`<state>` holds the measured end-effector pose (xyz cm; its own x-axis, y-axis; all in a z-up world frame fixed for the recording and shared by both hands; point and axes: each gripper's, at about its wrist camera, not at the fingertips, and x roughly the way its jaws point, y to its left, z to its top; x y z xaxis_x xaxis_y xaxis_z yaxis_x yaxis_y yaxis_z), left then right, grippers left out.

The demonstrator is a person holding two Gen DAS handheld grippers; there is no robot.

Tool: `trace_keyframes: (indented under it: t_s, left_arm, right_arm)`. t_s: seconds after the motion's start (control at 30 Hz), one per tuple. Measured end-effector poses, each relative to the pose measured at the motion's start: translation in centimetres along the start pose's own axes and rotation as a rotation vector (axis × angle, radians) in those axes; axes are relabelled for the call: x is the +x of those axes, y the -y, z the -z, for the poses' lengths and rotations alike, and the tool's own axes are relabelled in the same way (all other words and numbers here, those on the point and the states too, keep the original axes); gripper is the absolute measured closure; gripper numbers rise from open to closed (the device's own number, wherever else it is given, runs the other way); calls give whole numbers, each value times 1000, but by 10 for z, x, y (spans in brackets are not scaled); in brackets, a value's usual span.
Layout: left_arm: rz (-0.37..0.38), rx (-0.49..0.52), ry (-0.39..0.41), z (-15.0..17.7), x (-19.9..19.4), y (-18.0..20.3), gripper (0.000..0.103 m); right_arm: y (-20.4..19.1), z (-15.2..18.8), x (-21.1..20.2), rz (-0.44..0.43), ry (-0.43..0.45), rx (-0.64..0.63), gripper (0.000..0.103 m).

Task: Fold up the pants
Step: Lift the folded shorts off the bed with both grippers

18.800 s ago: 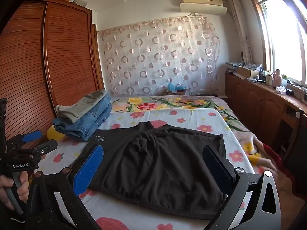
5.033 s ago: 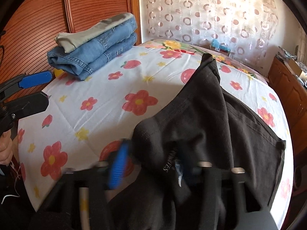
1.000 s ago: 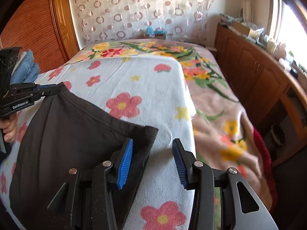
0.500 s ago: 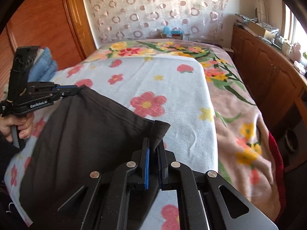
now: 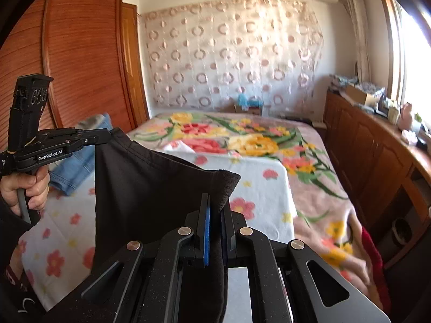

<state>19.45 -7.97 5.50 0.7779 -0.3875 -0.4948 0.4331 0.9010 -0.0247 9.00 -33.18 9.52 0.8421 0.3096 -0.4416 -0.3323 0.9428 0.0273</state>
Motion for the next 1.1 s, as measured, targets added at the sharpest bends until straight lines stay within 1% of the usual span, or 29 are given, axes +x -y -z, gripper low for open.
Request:
trace_keyframes:
  t_s: [0.3,0.47,0.67,0.77,0.83,0.87,1.0,1.1]
  left_arm:
    - [-20,24,146,-9,-90,4,100]
    - [-52,36,227,-13,-136,-4,100]
    - [-96,30,283,-10,-169,-23,100]
    - [-117,20,299,-8,-176,-34,100]
    - [-129,9,298,-6,-174,-42,100]
    - [-134,7,296,-4,-173,-43,100]
    - [-159,-8,258,5,-148,-56,100]
    - [-168,-34,199,16,-107,-73,100]
  right_arm:
    - [-38,-7,-60,-25,119,-45,97]
    - [-59,-15,-87,-48,193,-85,97]
    - [-65,-9,-88,-106,233,-109,97]
    - [-60,-1,-79,-133,241,-123,97]
    - [-59,2,-76,-153,241,-129,97]
    - [-51,5,-72,-161,239,-129,97]
    - [-38,7,-50,-178,201,-134,97]
    - [-26,6,-19,-185,146,-130,97]
